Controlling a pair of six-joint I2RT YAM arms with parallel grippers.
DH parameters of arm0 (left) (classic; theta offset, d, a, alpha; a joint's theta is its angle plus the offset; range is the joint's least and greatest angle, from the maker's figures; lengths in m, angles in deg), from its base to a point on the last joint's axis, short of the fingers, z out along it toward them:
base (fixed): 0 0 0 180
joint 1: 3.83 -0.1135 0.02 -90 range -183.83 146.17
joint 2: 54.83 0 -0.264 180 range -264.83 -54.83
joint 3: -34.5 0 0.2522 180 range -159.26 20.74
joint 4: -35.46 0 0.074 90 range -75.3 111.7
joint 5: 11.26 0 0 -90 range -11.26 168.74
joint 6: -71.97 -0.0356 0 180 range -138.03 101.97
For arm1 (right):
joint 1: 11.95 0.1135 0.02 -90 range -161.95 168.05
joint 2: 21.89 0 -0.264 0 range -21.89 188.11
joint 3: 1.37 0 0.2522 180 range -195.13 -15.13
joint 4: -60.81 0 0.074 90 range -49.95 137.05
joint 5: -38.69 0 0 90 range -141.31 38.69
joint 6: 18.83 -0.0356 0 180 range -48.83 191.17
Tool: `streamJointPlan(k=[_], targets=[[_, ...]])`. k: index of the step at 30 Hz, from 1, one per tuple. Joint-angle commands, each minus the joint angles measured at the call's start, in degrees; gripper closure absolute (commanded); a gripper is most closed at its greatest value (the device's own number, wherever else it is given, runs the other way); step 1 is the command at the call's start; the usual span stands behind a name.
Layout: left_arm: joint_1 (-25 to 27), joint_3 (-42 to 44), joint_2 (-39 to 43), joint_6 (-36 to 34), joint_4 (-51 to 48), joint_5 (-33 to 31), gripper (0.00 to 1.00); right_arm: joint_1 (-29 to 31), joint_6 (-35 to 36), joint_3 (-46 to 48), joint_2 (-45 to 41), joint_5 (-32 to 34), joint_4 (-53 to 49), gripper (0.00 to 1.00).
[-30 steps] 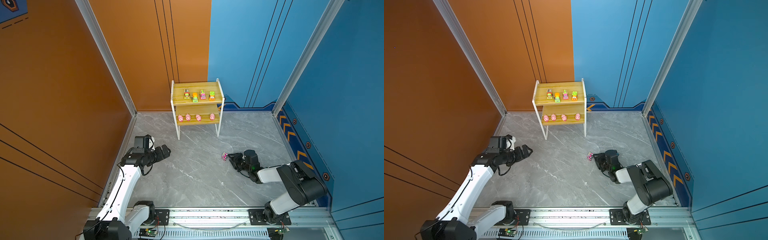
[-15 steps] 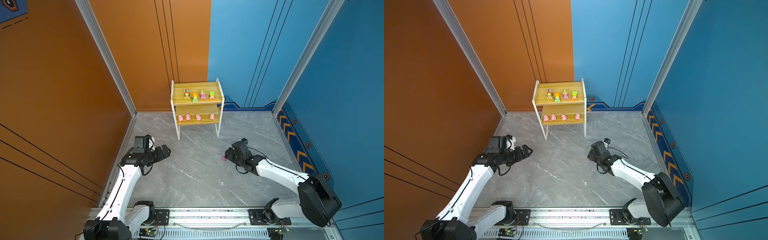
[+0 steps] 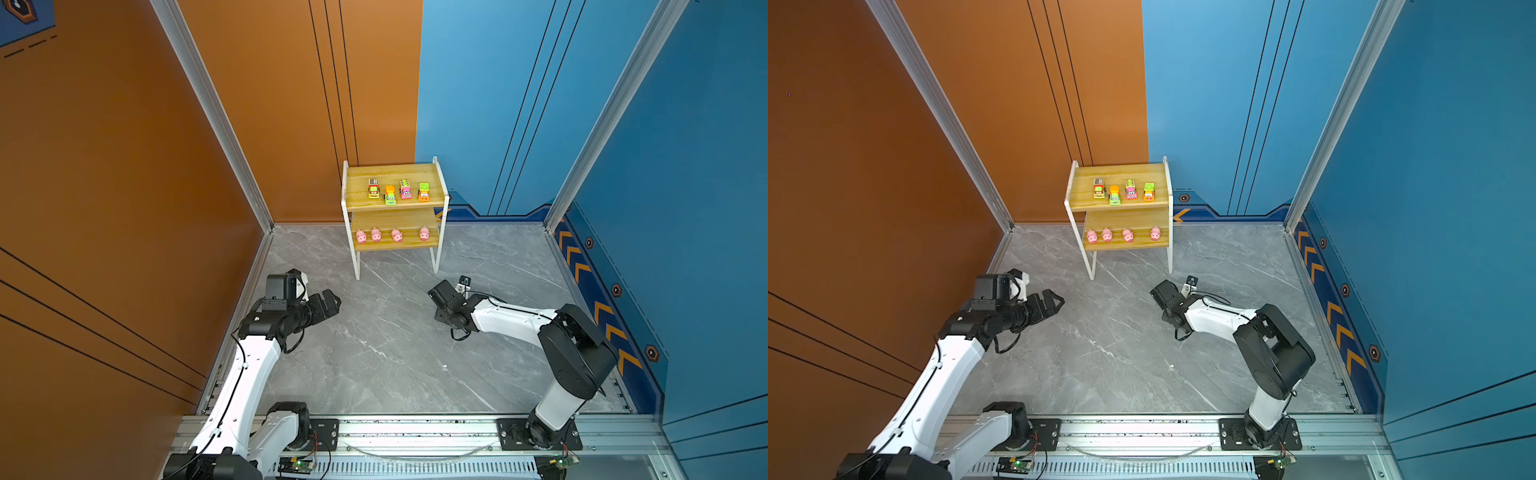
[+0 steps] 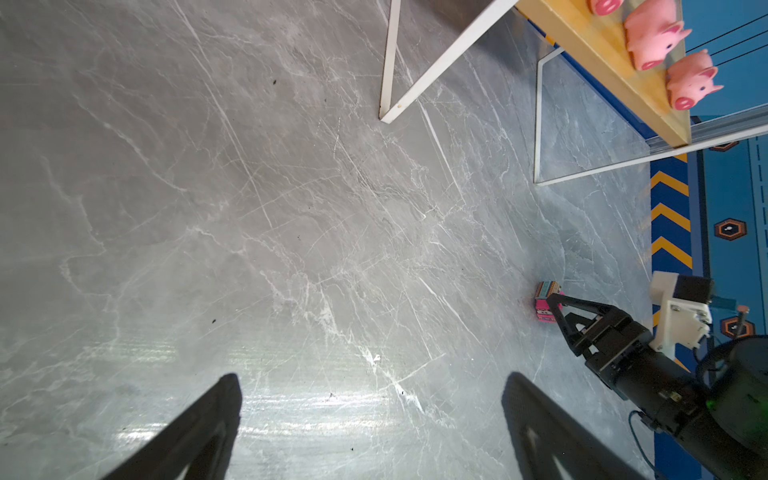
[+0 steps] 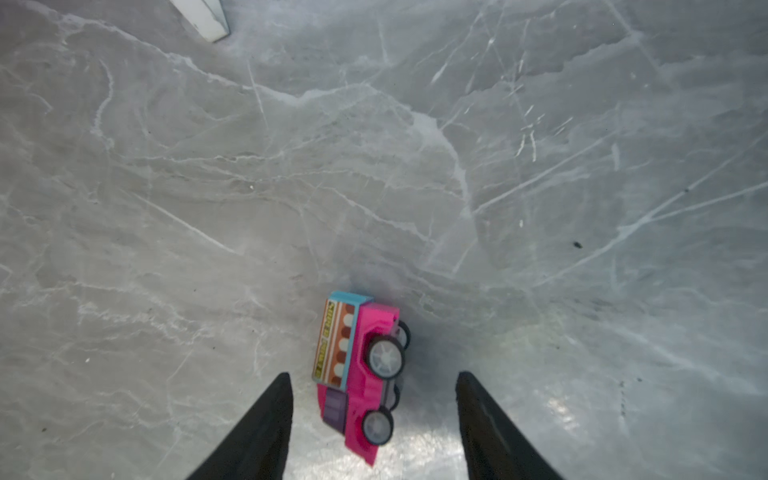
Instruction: Place and organize the plastic toys onto the shelf
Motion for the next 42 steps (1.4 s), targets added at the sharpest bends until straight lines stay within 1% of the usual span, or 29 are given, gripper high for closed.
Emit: streamJointPlan(k=[1,4,7,10,16,19,23,25,29,33,34,36,38,42], targets=[[-0.4,0.9,1.2,-0.2,0.0,1.2,0.01,0.2,-2.1,-2.6,2.3,2.3,-3.0,0.4],[-0.8,0.9,1.8,-0.3,0.1,1.3,0.01,0.2,-1.9,-4.0,3.9,3.0,-3.0,0.43],[-1.6,0.9,2.4,-0.2,0.2,1.4,0.01,-0.8,-2.1,-5.1,5.4,2.1,-2.8,0.47],[-2.2,1.2,2.7,-0.1,0.4,1.5,0.01,-1.6,-2.4,-4.9,6.3,1.2,-2.0,0.54],[-2.4,1.2,2.4,-0.1,0.4,1.6,0.01,-2.6,-2.0,-2.7,4.5,-1.0,0.8,0.72],[-2.5,1.2,2.4,-0.1,0.4,1.6,0.01,-3.3,-1.3,-0.2,1.1,-3.4,4.4,0.74],[-2.5,1.2,2.1,-0.1,0.5,1.7,0.01,-6.0,-1.1,5.2,-3.7,-12.0,12.2,0.75],[-2.5,1.2,1.9,-0.2,0.5,1.7,0.01,-7.3,-1.8,8.5,-6.0,-16.6,17.7,0.74],[-2.5,1.2,1.7,-0.2,0.5,1.6,0.01,-11.2,-6.7,17.1,-9.8,-24.4,31.4,0.73],[-2.3,1.2,1.7,-0.1,0.6,2.1,0.01,-16.0,-12.2,23.2,-10.2,-31.7,44.8,0.7],[-2.3,1.2,1.6,-0.1,0.6,2.2,0.02,-17.1,-13.8,24.8,-9.9,-33.2,48.8,0.69],[-2.2,1.2,1.7,-0.1,0.6,2.1,0.02,-18.6,-16.4,26.5,-9.2,-34.9,53.3,0.69],[-2.1,1.2,1.7,-0.1,0.6,2.1,0.02,-20.2,-20.1,28.9,-8.1,-36.1,59.9,0.69],[-2.1,1.2,1.7,-0.2,0.6,2.1,0.02,-22.7,-25.3,31.9,-4.5,-38.8,69.0,0.68]])
